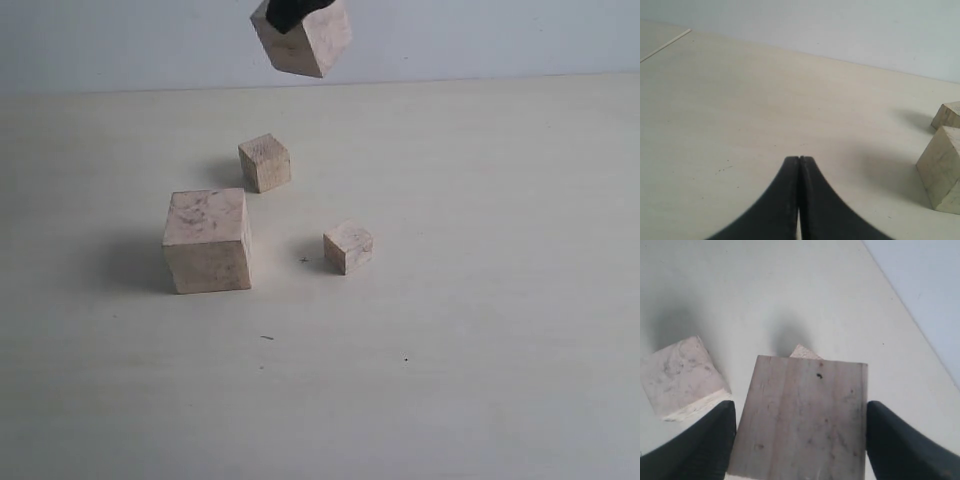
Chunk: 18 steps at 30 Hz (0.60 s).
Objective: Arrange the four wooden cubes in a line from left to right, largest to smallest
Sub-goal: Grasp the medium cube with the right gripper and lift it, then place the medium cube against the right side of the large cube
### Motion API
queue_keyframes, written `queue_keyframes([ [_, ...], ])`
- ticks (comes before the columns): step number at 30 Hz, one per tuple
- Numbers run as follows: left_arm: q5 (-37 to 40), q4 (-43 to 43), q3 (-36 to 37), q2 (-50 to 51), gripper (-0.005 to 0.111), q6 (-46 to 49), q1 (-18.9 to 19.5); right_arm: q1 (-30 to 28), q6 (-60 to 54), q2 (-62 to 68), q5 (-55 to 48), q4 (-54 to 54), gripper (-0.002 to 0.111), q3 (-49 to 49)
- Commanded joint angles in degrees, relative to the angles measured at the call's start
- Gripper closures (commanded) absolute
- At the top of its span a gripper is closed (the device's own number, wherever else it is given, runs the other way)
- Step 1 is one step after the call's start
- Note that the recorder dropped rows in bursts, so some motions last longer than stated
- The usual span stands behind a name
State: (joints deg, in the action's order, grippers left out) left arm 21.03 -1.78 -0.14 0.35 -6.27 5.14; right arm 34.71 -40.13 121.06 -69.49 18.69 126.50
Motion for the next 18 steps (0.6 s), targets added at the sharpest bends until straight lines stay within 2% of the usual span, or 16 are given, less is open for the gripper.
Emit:
queue_keyframes([
  [1,-0.25,-0.58,0.14,-0.35,0.107,0.01,-0.1,-1.99,-12.82,-1.29,-0.47,8.09,0.108,-8.68],
  [7,-0.25,-0.58,0.14,-0.35,0.107,0.01,-0.1,-2.09,-42.46,0.13,0.39,11.55,0.108,-26.11],
  [10,-0.25,-0.58,0.14,-0.35,0.107,0.01,-0.1,-2.09,-40.16,1.51,6.62,18.52,0.108,-30.09],
  [12,-0.25,-0.58,0.14,-0.35,0.107,0.01,-0.1,-2.09,-40.93,2.72,6.74,25.2,0.108,-30.23],
  [18,-0.25,-0.58,0.14,-0.35,0.107,0.01,-0.1,-2.09,-51.02,6.05,5.32,25.92,0.108,-30.23],
])
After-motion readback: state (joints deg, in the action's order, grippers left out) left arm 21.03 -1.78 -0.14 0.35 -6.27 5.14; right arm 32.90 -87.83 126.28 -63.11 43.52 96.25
